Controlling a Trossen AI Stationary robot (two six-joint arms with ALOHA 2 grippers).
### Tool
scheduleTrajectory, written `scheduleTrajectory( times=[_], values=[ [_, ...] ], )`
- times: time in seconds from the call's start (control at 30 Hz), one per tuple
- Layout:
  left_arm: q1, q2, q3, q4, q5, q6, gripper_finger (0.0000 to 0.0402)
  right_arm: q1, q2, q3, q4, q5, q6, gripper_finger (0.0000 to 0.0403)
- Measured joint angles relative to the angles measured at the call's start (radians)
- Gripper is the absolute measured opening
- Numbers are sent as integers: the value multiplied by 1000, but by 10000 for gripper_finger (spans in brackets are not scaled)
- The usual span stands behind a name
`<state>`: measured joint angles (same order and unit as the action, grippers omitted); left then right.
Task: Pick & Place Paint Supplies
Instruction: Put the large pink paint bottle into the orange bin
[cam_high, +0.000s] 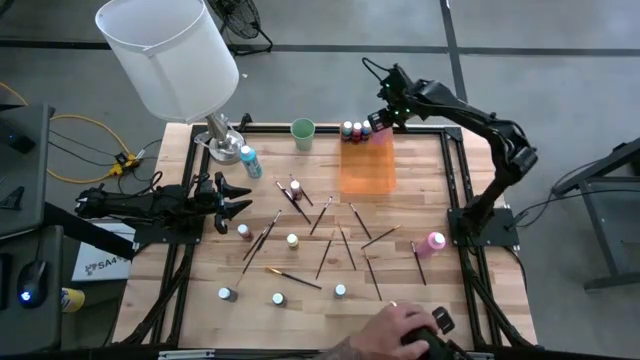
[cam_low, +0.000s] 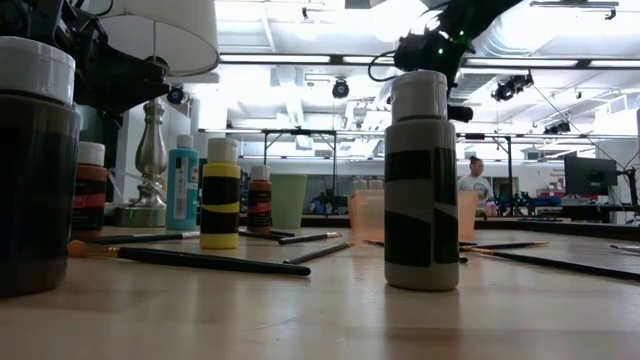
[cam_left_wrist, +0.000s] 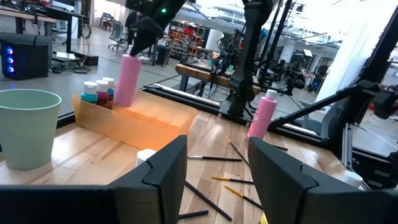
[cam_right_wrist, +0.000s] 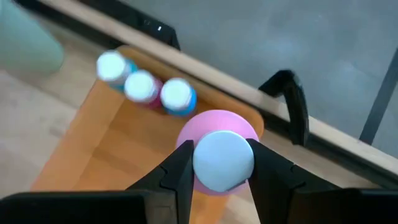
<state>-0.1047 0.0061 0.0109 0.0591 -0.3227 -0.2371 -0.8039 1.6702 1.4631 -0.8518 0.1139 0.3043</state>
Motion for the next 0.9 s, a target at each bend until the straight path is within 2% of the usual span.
scheduleTrajectory(
  times=[0.63,0.9],
  values=[
    [0,0,0,0,0,0,168,-16,84,2,82,18,13,125],
    [0,0,0,0,0,0,168,-16,85,2,79,19,19,164]
  ],
)
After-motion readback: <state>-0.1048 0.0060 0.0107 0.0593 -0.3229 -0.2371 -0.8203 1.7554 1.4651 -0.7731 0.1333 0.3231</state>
